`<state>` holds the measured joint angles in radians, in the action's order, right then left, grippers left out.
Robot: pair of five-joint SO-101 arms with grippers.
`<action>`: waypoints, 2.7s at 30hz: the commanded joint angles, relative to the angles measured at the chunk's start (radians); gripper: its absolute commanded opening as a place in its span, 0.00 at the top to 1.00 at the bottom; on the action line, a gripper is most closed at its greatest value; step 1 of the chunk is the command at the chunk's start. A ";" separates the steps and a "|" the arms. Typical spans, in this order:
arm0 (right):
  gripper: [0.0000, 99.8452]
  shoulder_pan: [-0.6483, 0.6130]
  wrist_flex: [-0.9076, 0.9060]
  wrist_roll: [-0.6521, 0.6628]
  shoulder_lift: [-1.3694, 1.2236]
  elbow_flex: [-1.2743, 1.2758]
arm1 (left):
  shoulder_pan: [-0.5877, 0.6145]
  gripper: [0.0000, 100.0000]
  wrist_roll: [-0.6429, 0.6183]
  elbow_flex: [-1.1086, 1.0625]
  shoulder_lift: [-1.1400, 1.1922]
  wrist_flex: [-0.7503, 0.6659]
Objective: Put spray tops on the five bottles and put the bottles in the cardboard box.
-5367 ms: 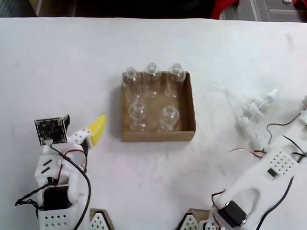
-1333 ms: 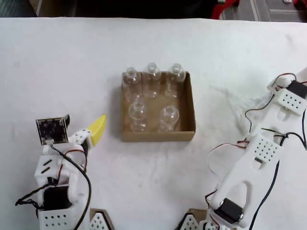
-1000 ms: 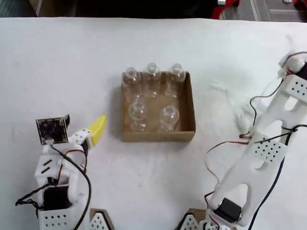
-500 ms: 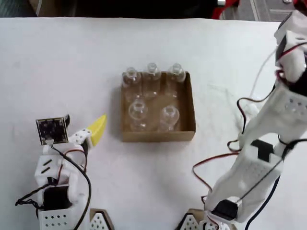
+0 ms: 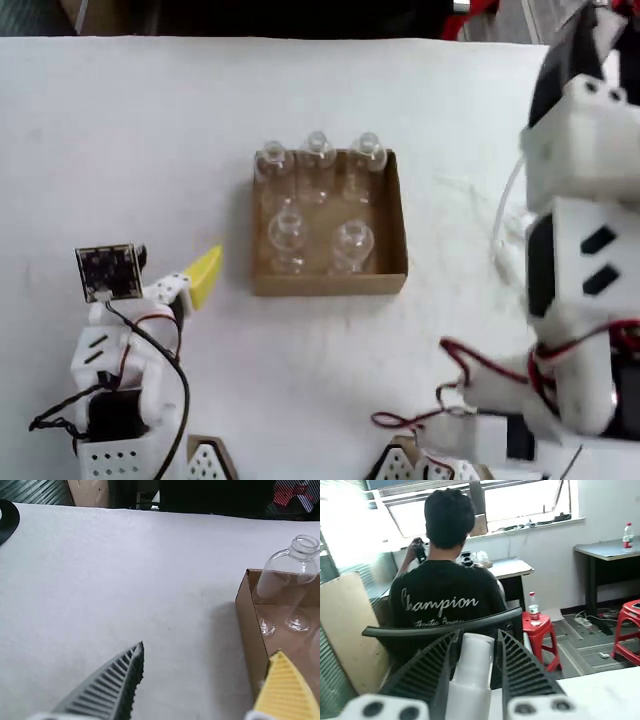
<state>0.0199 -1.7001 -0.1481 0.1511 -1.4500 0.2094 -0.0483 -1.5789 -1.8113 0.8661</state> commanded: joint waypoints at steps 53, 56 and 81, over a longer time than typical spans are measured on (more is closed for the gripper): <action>0.98 -0.651 0.183 0.026 0.739 0.934 | -0.332 0.63 0.021 1.026 -0.008 0.595; 0.98 -0.608 0.302 0.018 0.779 1.125 | -0.424 0.63 0.021 1.025 -0.008 0.595; 0.98 -0.816 1.210 0.025 0.924 2.079 | -0.499 0.57 -0.086 0.700 -0.008 0.359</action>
<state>-0.7564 -0.5063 -0.1358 1.0687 0.6383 -0.2770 -0.1036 -0.8761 -1.8328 1.2589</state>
